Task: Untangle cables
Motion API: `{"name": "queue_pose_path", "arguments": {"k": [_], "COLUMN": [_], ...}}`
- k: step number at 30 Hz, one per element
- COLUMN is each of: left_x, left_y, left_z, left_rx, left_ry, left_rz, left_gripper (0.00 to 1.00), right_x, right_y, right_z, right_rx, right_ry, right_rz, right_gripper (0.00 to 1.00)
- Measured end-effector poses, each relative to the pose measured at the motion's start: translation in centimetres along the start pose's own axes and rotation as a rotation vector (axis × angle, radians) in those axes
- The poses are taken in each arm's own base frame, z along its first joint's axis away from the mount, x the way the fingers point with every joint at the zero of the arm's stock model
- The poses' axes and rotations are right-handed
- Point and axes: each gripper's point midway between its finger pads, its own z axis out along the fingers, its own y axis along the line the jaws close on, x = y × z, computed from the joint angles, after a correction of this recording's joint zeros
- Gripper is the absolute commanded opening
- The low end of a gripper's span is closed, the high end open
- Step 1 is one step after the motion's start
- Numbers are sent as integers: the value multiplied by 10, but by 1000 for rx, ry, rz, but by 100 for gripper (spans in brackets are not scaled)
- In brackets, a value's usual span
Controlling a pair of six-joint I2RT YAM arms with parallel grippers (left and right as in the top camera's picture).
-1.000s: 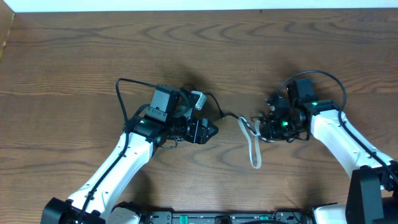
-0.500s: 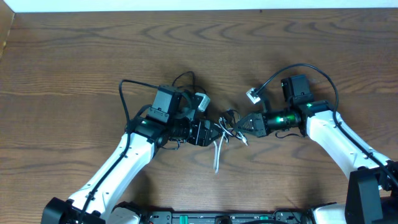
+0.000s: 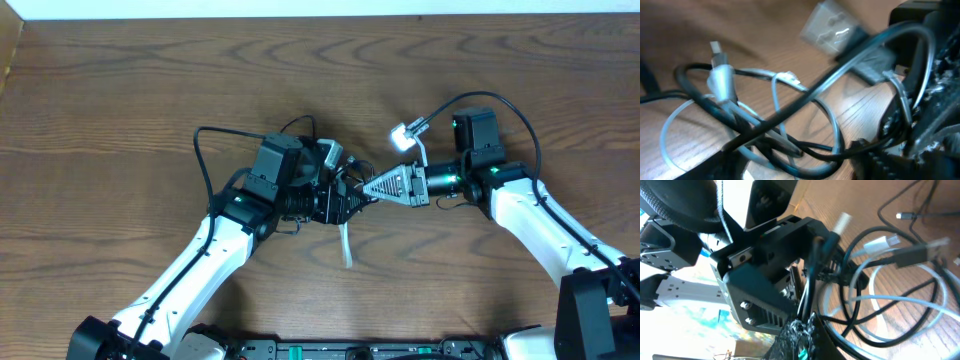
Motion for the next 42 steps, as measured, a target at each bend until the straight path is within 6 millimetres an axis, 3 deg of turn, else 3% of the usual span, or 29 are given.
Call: {"name": "queue_pose_path", "arguments": {"k": [5,14,17,19,20,21,22,23,25,28,33,39,42], "left_x": [-7,-12,-10,-4,0,5,7,11,13,13,10,10,5], "left_y": [-3,7,10,14,17,22,24,29,33,39,61,94,100], "left_z": [0,0,0,0,-1,-1,-1,-2,-3,-4,2,35,46], "left_rx": [8,-44,-60,-81,-96,-118,-133,-155,-179,-210,-304,-348,-337], "left_ry": [-29,-56,-53,-29,-16,-2,6,19,23,15,0,30,24], "left_rz": [-59,-89,-85,-97,-105,-114,-119,-125,-126,-130,-131,-76,-8], "left_gripper": [46,8,8,8,8,17,44,55,64,70,70,69,69], "right_x": [-12,-13,-13,-11,-10,-6,1,6,18,35,51,68,73], "right_y": [8,22,18,2,-7,-22,-39,-50,-76,-98,-119,-132,-134], "right_z": [0,2,2,3,3,2,-1,-4,-13,-25,-43,-62,-67], "right_rx": [-32,-105,-79,3,45,130,227,288,448,611,793,941,977], "right_ry": [-20,2,-5,-23,-32,-42,-47,-49,-54,-37,-25,2,12], "right_rz": [-19,22,42,113,141,202,269,300,367,422,457,501,512], "right_gripper": [1,1,1,1,3,6,11,15,17,20,23,23,23]}}
